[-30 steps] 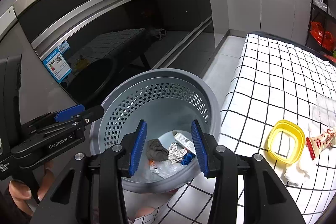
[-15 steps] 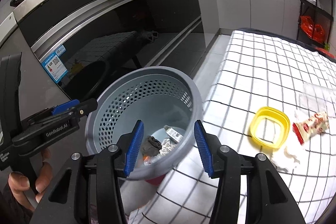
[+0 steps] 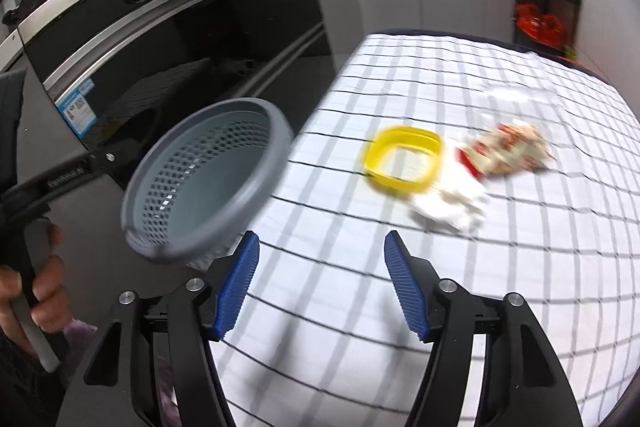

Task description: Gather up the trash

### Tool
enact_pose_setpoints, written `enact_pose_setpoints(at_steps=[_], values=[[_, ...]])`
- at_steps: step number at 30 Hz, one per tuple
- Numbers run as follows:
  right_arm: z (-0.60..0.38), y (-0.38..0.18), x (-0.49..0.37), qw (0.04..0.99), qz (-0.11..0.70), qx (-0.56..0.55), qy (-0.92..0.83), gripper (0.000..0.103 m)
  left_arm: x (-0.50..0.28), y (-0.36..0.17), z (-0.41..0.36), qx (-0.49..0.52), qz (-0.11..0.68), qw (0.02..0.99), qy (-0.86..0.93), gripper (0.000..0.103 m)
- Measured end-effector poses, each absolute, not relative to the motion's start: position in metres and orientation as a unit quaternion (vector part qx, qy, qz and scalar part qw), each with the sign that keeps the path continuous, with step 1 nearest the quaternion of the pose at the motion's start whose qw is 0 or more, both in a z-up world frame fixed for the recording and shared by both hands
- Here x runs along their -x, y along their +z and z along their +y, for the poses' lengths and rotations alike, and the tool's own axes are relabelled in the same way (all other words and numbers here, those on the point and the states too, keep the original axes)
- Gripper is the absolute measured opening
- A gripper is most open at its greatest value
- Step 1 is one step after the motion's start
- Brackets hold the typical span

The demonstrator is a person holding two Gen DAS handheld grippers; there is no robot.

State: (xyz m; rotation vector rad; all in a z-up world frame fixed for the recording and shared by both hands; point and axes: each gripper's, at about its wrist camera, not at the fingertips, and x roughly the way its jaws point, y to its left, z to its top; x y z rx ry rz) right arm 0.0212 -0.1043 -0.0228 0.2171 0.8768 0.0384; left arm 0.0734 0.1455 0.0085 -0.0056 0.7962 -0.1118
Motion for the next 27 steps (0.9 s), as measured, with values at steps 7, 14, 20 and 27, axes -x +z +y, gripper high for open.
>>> enact_pose_setpoints(at_steps=[7,14,20,27], values=[[-0.158,-0.027,0.013,0.898,0.424,-0.115,-0.039,0.065,-0.059,0.008,0.116,-0.008,0.376,0.924,-0.072,0.077],[-0.197,-0.023,0.027,0.898,0.416,-0.118,-0.078,0.066,-0.05,0.006,0.08,-0.014,0.366,0.926,-0.092,0.079],[-0.218,-0.018,0.022,0.899,0.415,-0.109,-0.089,0.068,-0.048,-0.005,0.045,0.0,0.376,0.92,-0.112,0.079],[-0.226,-0.023,-0.004,0.898,0.42,-0.106,-0.08,0.068,-0.05,-0.016,0.014,-0.015,0.376,0.92,-0.112,0.079]])
